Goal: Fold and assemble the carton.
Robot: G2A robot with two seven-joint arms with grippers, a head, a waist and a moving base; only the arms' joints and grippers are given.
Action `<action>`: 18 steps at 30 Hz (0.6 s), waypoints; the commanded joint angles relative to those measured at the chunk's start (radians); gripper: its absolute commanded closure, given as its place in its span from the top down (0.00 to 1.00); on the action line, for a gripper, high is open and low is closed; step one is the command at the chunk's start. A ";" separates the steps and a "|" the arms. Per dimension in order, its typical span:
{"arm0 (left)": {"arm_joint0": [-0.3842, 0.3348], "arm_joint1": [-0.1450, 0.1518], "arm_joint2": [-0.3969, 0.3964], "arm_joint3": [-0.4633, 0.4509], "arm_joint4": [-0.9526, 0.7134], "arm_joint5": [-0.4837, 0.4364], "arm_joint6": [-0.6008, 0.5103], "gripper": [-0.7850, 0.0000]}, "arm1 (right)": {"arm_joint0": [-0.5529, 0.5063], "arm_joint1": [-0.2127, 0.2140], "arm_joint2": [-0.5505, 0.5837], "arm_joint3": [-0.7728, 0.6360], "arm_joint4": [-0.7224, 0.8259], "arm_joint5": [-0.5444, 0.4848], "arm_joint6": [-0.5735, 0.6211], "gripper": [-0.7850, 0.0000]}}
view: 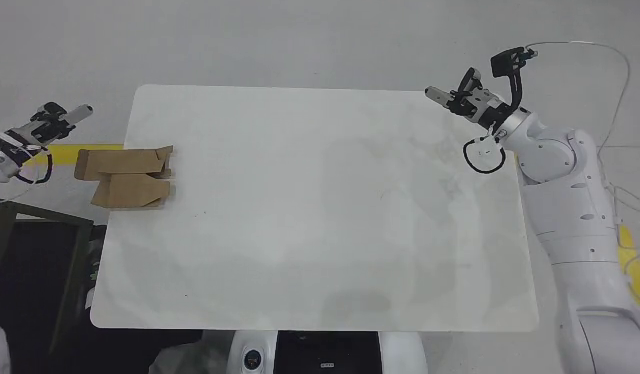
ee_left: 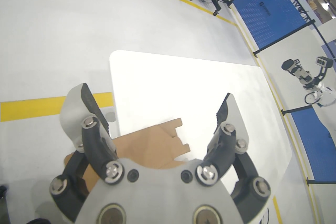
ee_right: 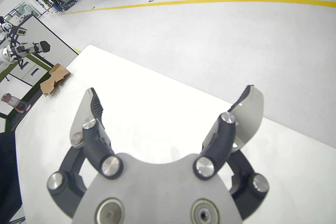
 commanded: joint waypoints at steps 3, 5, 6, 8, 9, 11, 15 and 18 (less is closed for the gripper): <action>-0.014 0.017 -0.019 0.055 0.070 0.016 0.017 1.00 | 0.000 0.000 0.000 0.000 0.000 0.000 0.000 1.00; -0.019 0.024 -0.023 0.075 0.099 0.026 0.027 1.00 | 0.000 0.000 0.000 0.000 0.000 0.000 0.000 1.00; -0.018 0.027 -0.021 0.086 0.119 0.033 0.025 1.00 | 0.000 0.000 0.000 0.000 0.000 0.000 0.000 1.00; -0.018 0.032 -0.017 0.100 0.149 0.040 0.023 1.00 | 0.000 0.000 0.000 0.000 0.000 0.000 0.000 1.00; -0.018 0.033 -0.013 0.106 0.161 0.041 0.018 1.00 | 0.000 0.000 0.000 0.000 0.000 0.000 0.000 1.00; -0.019 0.035 -0.004 0.117 0.187 0.050 0.009 1.00 | 0.000 0.000 0.000 0.000 0.000 0.000 0.000 1.00; -0.021 0.039 0.018 0.137 0.251 0.067 -0.002 1.00 | 0.000 0.000 0.000 0.000 0.000 0.000 0.000 1.00; -0.027 0.038 0.041 0.140 0.278 0.064 -0.034 1.00 | 0.000 0.000 0.000 0.000 0.000 0.000 0.000 1.00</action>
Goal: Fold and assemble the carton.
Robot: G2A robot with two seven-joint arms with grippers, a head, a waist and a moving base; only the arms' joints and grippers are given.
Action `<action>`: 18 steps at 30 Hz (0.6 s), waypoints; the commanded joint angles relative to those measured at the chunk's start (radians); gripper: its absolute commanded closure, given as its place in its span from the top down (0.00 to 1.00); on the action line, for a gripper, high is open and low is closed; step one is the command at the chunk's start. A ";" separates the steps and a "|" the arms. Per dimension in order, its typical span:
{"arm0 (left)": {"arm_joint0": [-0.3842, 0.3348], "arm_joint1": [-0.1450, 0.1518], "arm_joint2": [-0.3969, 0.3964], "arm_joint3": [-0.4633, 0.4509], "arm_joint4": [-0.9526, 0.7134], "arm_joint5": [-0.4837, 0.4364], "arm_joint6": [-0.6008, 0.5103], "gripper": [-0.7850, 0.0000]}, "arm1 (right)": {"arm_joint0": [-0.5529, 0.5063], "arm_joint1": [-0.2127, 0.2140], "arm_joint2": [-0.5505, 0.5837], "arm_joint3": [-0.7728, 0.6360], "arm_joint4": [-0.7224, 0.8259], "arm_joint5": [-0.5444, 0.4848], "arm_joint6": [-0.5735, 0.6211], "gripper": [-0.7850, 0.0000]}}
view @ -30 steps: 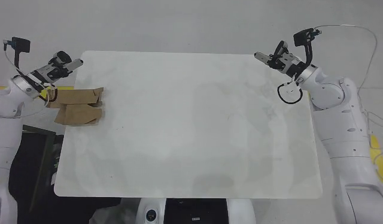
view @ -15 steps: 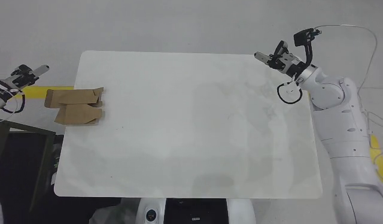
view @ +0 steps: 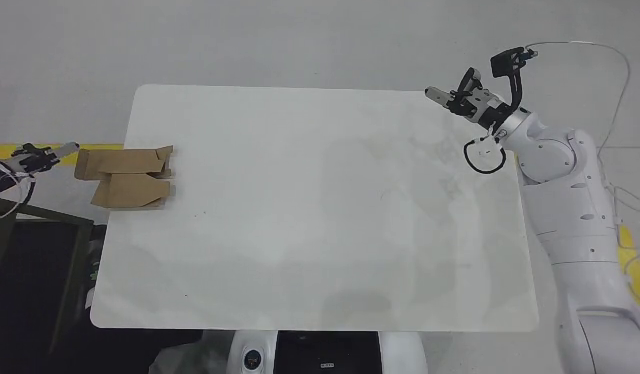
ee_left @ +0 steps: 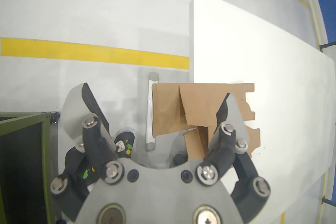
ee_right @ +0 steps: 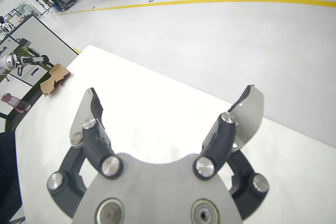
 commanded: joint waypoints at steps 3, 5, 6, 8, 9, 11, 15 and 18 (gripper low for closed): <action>-0.012 -0.007 0.031 0.005 0.002 -0.008 -0.060 1.00 | 0.000 0.000 0.000 0.000 0.000 0.000 0.000 1.00; -0.017 -0.010 0.044 0.010 0.006 -0.003 -0.066 1.00 | 0.000 0.000 0.000 0.000 0.000 0.000 0.000 1.00; -0.020 -0.012 0.051 0.009 0.011 0.000 -0.064 1.00 | 0.000 0.000 0.000 0.000 0.000 0.000 0.000 1.00; -0.024 -0.020 0.065 0.011 -0.004 -0.002 -0.068 1.00 | 0.000 0.000 0.000 0.000 0.000 0.000 0.000 1.00; -0.027 -0.022 0.071 0.013 -0.007 0.000 -0.067 1.00 | 0.000 0.000 0.000 0.000 0.000 0.000 0.000 1.00; -0.031 -0.027 0.083 0.021 -0.012 0.003 -0.071 1.00 | 0.000 0.000 0.000 0.000 0.000 0.000 0.000 1.00; -0.042 -0.031 0.106 0.032 0.025 0.017 -0.061 0.34 | 0.000 0.000 0.000 0.000 0.000 0.000 0.000 1.00; -0.048 -0.037 0.113 0.052 0.002 0.009 -0.053 0.01 | 0.000 0.000 0.000 0.000 0.000 0.000 0.000 1.00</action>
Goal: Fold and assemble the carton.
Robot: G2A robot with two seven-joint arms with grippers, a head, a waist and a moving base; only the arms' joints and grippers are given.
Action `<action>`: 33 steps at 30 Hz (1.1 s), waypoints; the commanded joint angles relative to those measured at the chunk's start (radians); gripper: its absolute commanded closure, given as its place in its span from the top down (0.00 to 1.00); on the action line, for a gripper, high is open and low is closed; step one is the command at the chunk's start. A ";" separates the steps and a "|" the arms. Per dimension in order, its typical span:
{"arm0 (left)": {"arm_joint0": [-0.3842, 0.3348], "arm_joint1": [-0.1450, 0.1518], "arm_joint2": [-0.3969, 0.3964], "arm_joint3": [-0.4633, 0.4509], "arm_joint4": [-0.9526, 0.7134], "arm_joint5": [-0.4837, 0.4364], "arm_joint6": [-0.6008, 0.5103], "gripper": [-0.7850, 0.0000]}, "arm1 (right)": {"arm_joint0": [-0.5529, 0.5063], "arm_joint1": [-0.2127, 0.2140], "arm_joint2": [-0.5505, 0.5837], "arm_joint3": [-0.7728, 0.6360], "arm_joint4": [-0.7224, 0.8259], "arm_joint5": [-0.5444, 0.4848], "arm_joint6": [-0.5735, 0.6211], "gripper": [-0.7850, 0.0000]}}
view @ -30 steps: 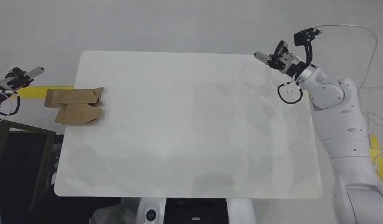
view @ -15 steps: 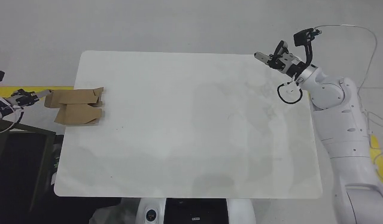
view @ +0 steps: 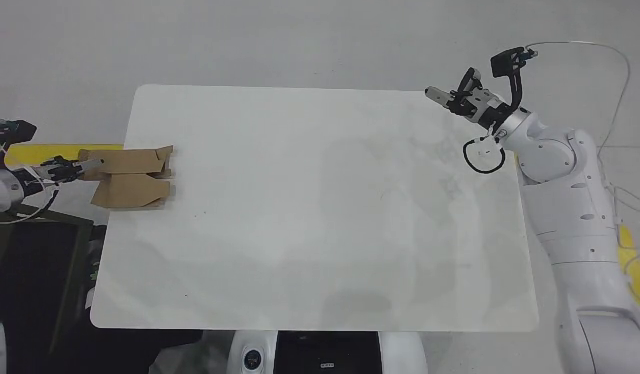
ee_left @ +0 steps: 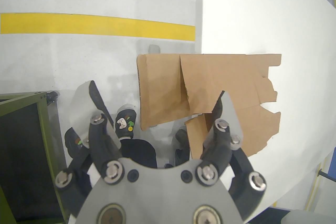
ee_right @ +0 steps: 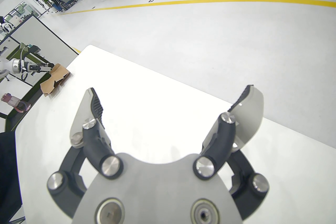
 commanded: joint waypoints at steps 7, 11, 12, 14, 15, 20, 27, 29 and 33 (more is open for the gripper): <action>-0.025 -0.006 0.016 0.035 -0.023 -0.010 0.001 0.00 | 0.000 0.000 0.000 0.000 0.000 0.000 0.000 1.00; -0.034 -0.010 0.018 0.053 -0.050 -0.020 0.006 0.00 | 0.000 0.000 0.000 0.000 0.000 0.000 0.000 1.00; -0.037 -0.011 0.018 0.054 -0.057 -0.023 0.004 0.00 | 0.000 0.000 0.000 0.000 0.000 0.000 0.000 1.00; -0.042 -0.013 0.018 0.059 -0.078 -0.029 0.001 0.00 | 0.000 0.000 0.000 0.000 0.000 0.000 0.000 1.00; -0.046 -0.014 0.016 0.059 -0.091 -0.033 0.001 0.00 | 0.000 0.000 0.000 0.000 0.000 0.000 0.000 1.00; -0.072 -0.018 0.000 0.048 -0.176 -0.062 -0.005 0.00 | 0.000 0.000 0.000 0.000 0.000 0.000 0.000 1.00; -0.120 -0.035 0.008 -0.019 -0.270 -0.075 0.008 0.00 | 0.000 0.000 0.000 0.000 0.000 0.000 0.000 1.00; -0.138 -0.046 0.025 -0.044 -0.287 -0.068 0.015 0.00 | 0.000 0.000 0.000 0.000 0.000 0.000 0.000 1.00; -0.176 -0.075 0.069 -0.084 -0.324 -0.057 0.034 0.00 | 0.000 0.000 0.000 0.000 0.000 0.000 0.000 1.00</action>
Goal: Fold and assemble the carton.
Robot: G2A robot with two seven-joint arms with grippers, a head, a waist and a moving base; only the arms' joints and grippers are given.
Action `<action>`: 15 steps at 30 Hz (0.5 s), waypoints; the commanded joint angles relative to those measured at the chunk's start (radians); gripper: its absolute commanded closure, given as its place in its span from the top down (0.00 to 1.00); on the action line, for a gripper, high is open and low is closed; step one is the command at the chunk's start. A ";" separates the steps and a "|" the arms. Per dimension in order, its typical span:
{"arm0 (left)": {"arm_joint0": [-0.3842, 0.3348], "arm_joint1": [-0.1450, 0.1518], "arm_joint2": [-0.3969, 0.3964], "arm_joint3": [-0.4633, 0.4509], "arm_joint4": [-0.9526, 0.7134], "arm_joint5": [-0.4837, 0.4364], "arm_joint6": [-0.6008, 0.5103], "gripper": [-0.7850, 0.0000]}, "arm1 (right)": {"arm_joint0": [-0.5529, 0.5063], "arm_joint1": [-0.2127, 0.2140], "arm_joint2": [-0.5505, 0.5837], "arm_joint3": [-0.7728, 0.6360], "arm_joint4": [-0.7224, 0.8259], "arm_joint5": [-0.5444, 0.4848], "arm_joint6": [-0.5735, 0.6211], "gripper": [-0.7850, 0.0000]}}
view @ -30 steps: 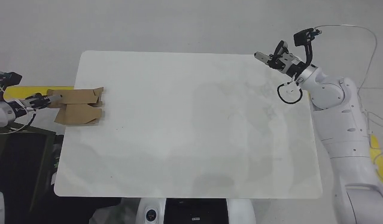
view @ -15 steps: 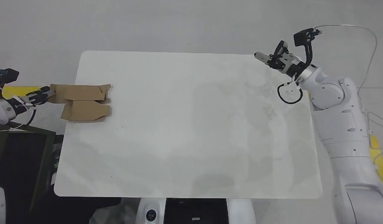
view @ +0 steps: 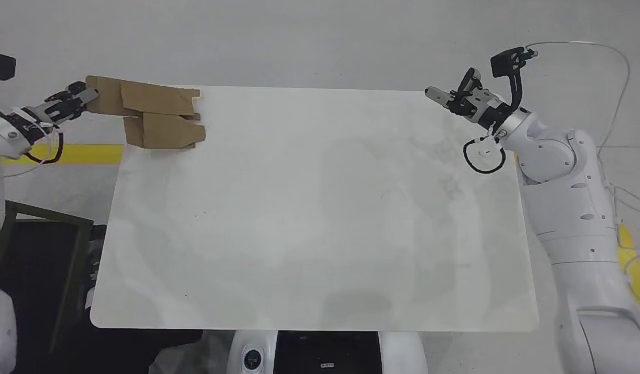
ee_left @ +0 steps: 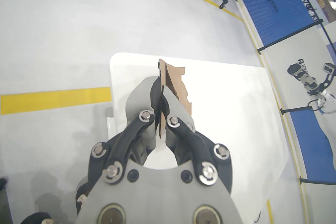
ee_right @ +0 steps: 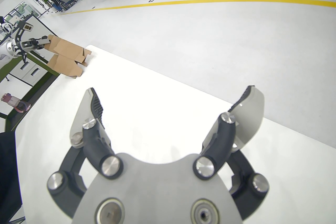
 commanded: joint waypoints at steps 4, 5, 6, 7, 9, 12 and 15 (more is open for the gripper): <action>-0.047 -0.038 0.068 -0.041 -0.034 -0.002 0.016 0.00 | 0.000 0.000 0.000 0.000 0.000 0.000 0.000 1.00; -0.057 -0.047 0.084 -0.054 -0.038 -0.009 0.014 0.00 | 0.000 0.000 0.000 0.000 0.000 0.000 0.000 1.00; -0.065 -0.055 0.100 -0.063 -0.043 -0.014 0.014 0.00 | 0.000 0.000 0.000 0.000 0.000 0.000 0.000 1.00; -0.072 -0.064 0.116 -0.073 -0.053 -0.021 0.015 0.00 | 0.000 0.000 0.000 0.000 0.000 0.000 0.000 1.00; -0.085 -0.081 0.147 -0.090 -0.072 -0.031 0.016 0.00 | 0.000 0.000 0.000 0.000 0.000 0.000 0.000 1.00; -0.096 -0.105 0.187 -0.111 -0.124 -0.046 0.014 0.00 | 0.000 0.000 0.000 0.000 0.000 0.000 0.000 1.00; -0.109 -0.127 0.219 -0.125 -0.182 -0.040 0.007 0.00 | 0.000 0.000 0.000 0.000 0.000 0.000 0.000 1.00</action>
